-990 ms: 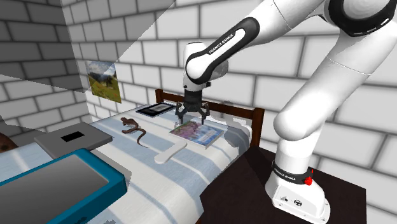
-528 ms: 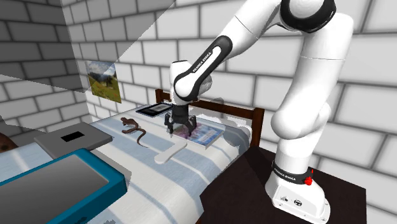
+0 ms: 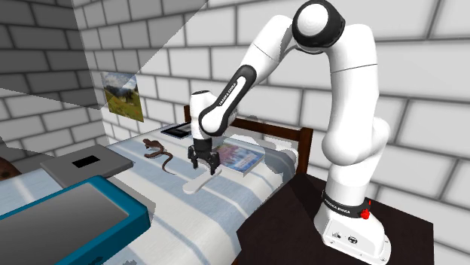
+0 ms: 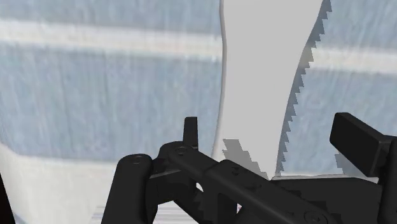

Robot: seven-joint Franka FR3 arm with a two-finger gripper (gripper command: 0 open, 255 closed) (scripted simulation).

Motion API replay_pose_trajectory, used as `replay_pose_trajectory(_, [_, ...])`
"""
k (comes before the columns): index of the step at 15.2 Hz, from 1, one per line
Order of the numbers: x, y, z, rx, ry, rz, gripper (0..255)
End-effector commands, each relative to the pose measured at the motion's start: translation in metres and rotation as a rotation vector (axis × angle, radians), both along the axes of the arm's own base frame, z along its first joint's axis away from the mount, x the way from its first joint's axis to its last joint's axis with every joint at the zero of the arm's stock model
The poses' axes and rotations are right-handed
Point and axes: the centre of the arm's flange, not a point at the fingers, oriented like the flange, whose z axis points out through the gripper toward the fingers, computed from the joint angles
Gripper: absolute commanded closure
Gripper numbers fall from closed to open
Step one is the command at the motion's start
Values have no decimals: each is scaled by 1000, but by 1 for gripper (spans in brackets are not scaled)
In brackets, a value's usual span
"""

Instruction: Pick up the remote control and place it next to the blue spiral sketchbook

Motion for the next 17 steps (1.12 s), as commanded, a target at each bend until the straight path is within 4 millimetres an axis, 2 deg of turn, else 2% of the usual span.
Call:
replay_pose_trajectory(1, [1, 1, -12, 0, 0, -9, 0])
replay_pose_trajectory(6, [1, 1, -36, 0, 0, -9, 0])
replay_pose_trajectory(13, [1, 1, -36, 0, 0, -9, 0])
replay_pose_trajectory(14, [1, 1, -36, 0, 0, -9, 255])
replay_pose_trajectory(17, [1, 1, -36, 0, 0, -9, 255])
